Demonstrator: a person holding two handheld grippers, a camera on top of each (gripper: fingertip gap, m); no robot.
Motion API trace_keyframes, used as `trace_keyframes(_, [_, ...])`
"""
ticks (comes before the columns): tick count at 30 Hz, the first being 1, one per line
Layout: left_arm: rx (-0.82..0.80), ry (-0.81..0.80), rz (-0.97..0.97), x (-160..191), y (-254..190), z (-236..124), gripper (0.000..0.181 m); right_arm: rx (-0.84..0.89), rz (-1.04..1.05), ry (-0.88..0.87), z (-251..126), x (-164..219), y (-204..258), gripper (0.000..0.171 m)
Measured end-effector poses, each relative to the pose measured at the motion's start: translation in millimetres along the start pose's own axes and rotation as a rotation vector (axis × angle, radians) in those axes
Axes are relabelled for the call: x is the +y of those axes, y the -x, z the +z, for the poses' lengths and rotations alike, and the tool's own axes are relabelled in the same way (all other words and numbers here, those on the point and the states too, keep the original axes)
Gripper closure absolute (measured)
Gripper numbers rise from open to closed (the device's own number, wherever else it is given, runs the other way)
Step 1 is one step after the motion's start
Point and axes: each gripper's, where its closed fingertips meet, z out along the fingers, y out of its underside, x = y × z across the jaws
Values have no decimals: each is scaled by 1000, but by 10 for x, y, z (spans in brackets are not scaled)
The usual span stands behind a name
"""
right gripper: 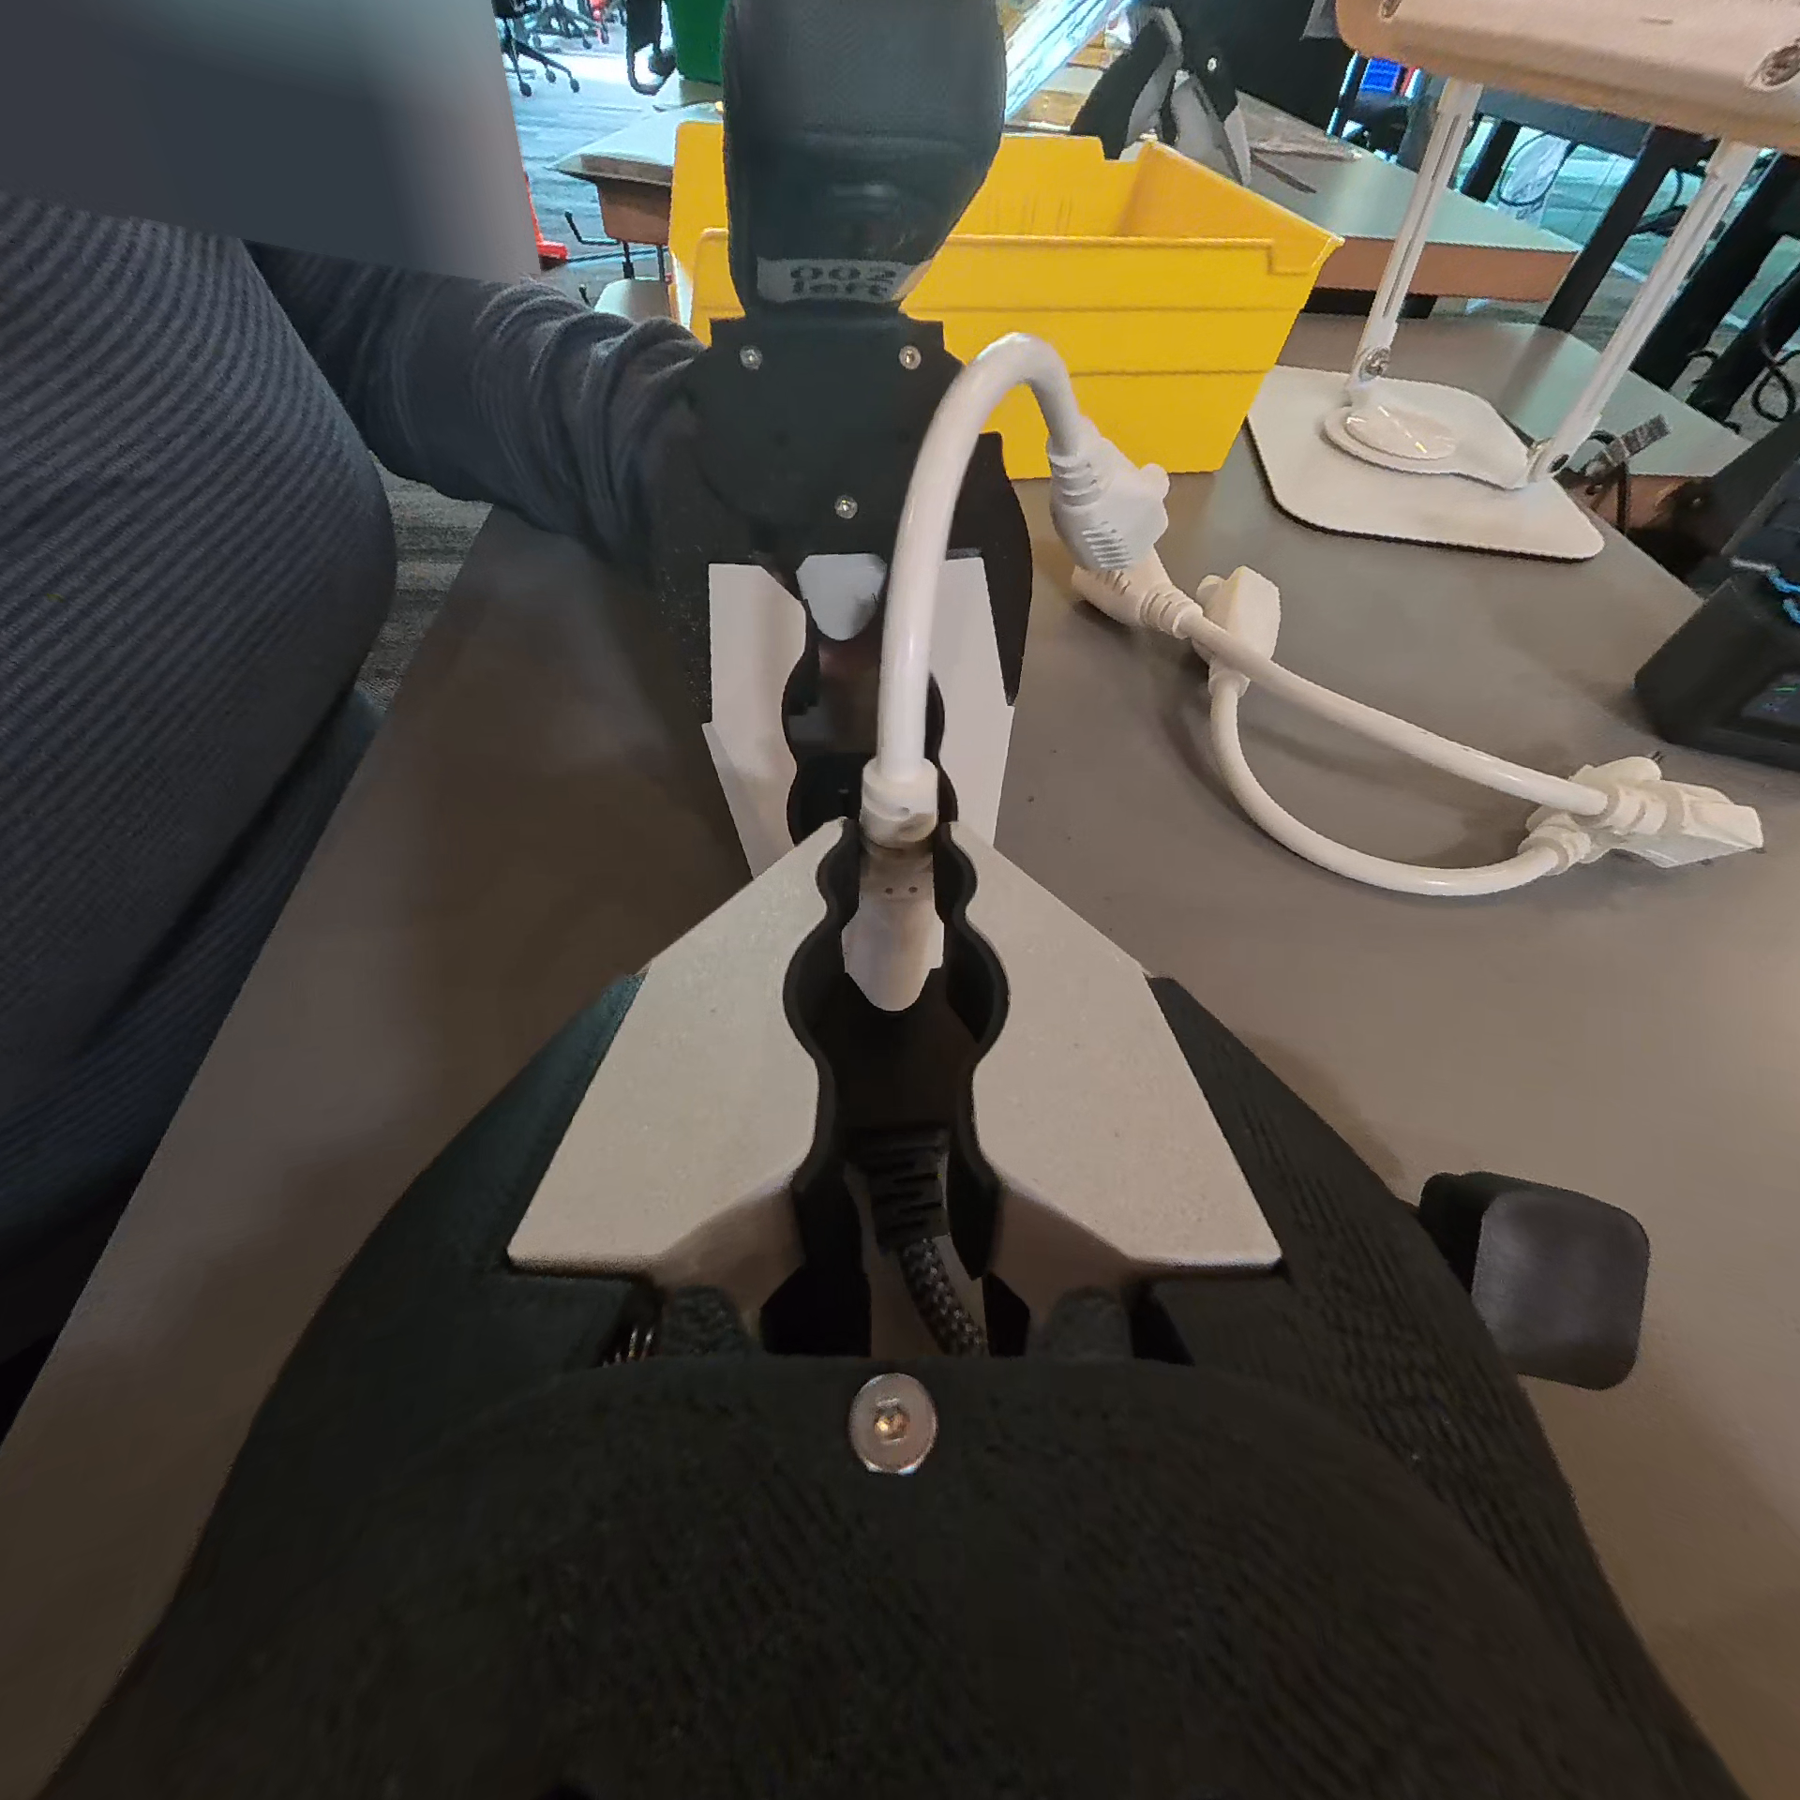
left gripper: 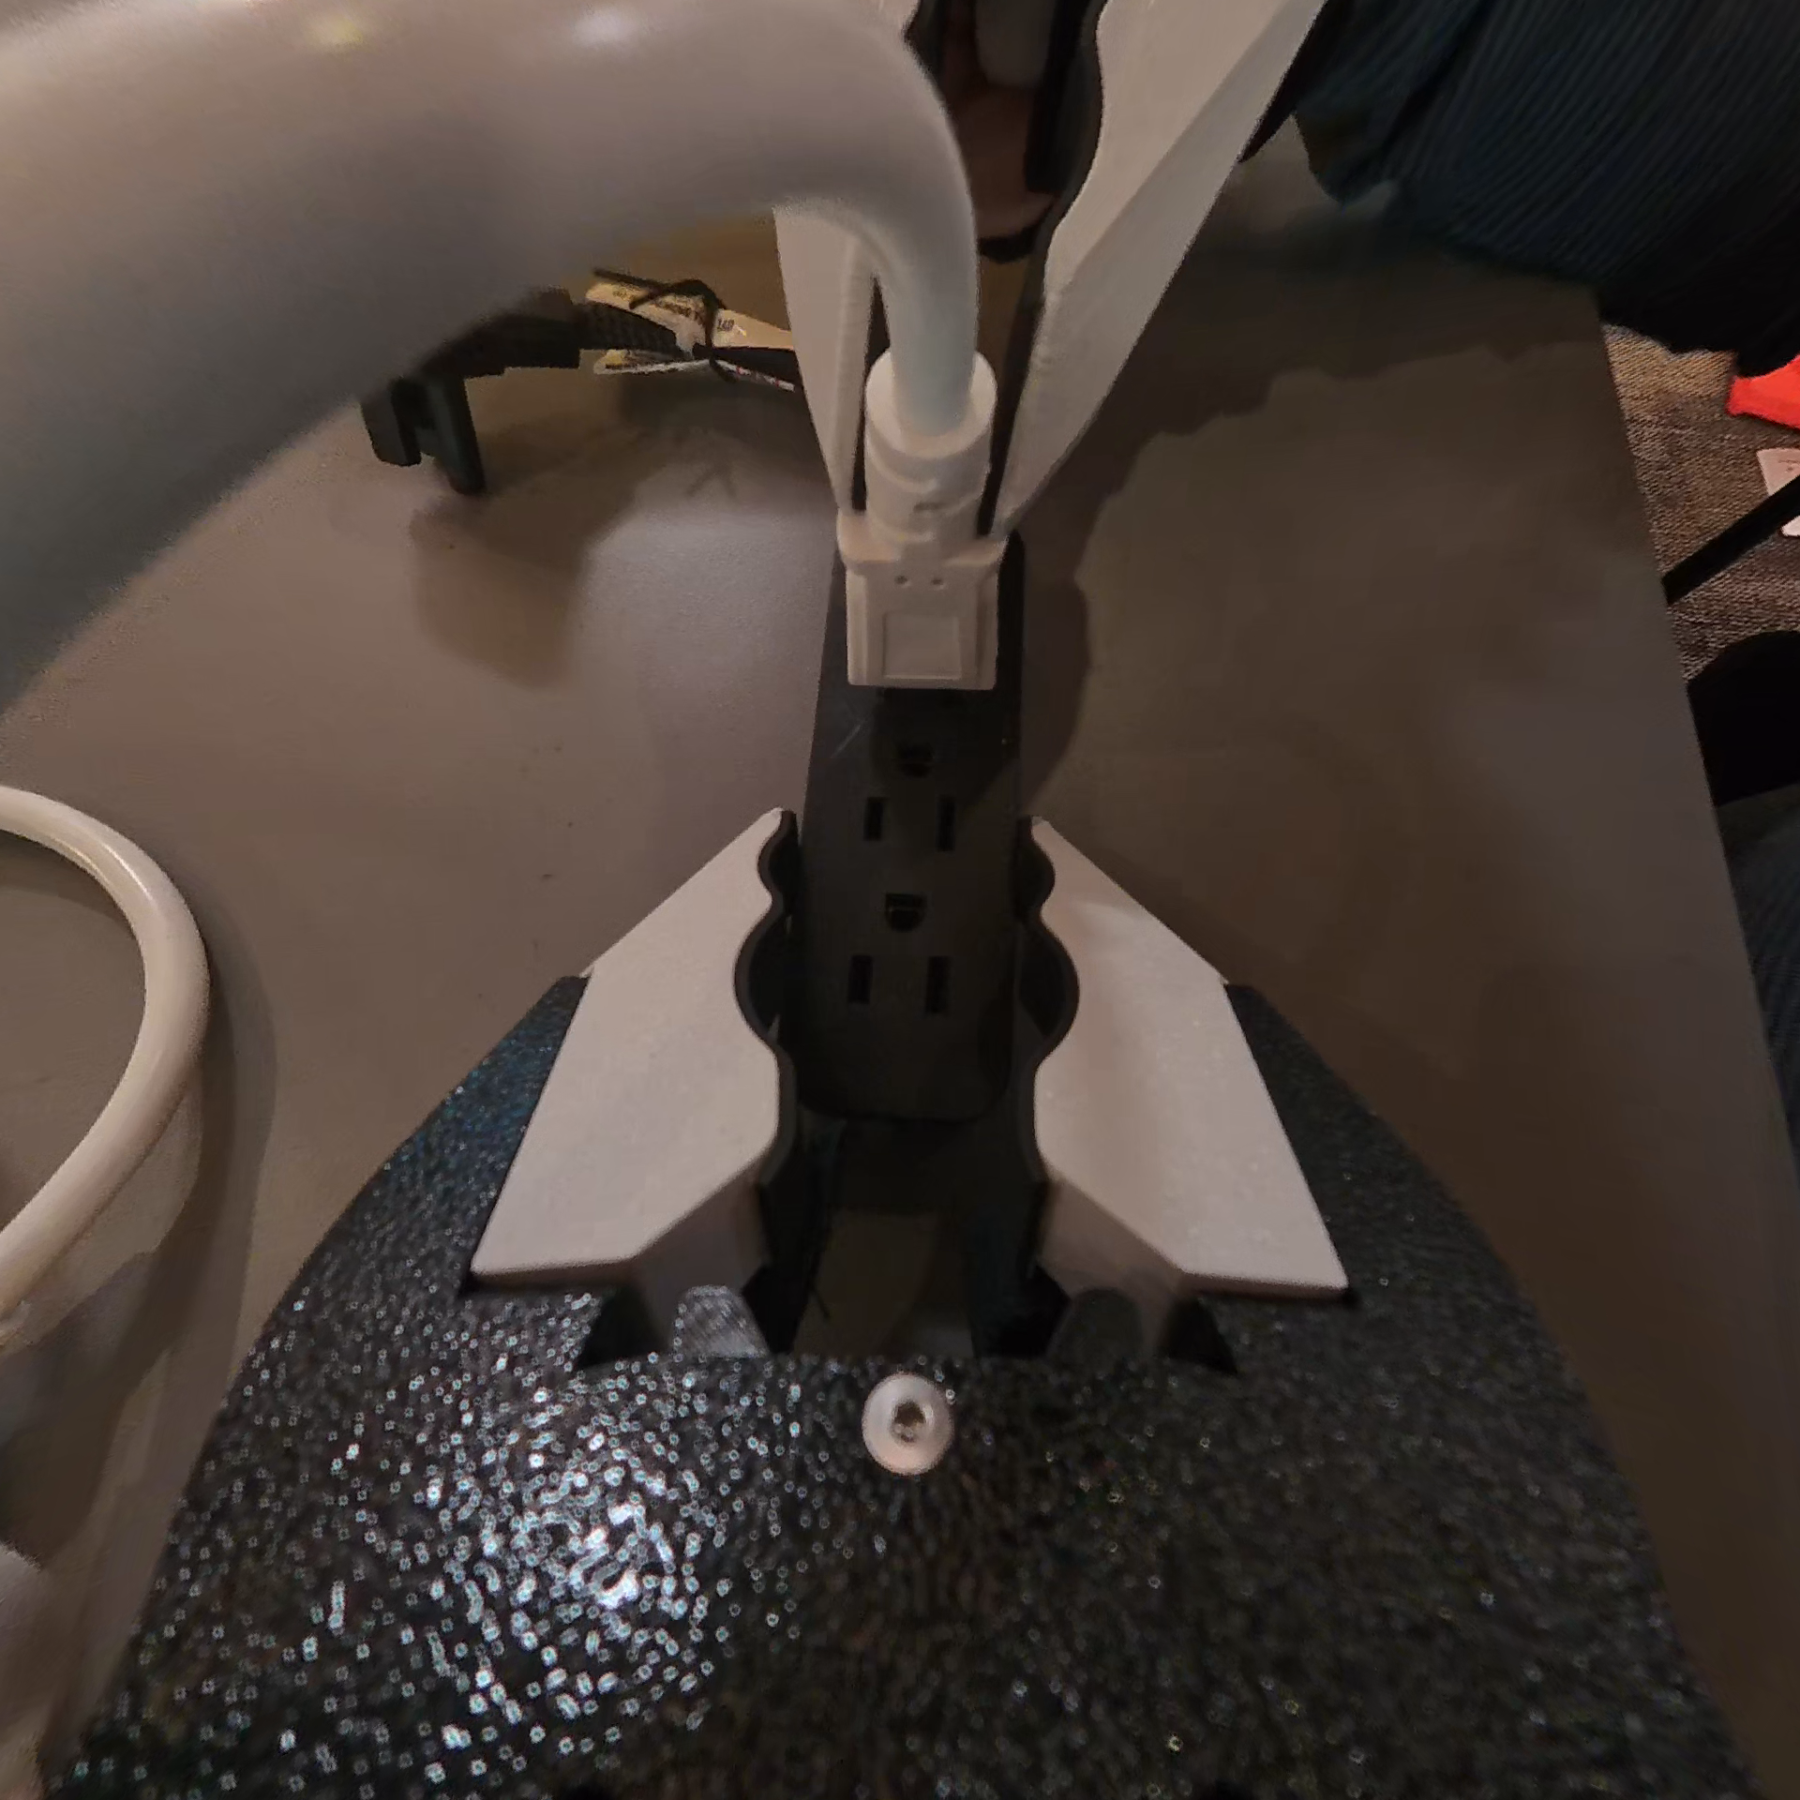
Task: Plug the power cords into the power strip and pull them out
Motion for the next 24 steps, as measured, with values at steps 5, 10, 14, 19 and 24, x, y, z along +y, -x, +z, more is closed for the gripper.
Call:
trace_keyframes(5, [-2, 8, -4, 10, 9, -8, 138, 24, -4, 26, 30, 0, -6, 157])
trace_keyframes(10, [2, 0, -7, 12, 12, -11, 138, 14, 37, 20, -27, 25, -24, 157])
trace_keyframes(14, [8, 3, -11, 15, 12, -12, 138, 24, 33, 35, 33, 9, -6, 156])
trace_keyframes(19, [9, -3, -10, 13, 11, -11, 138, 25, 39, 41, -25, 25, -18, 157])
trace_keyframes(24, [8, -11, -16, 4, 11, -8, 138, 24, 49, 36, -53, 34, -30, 157])
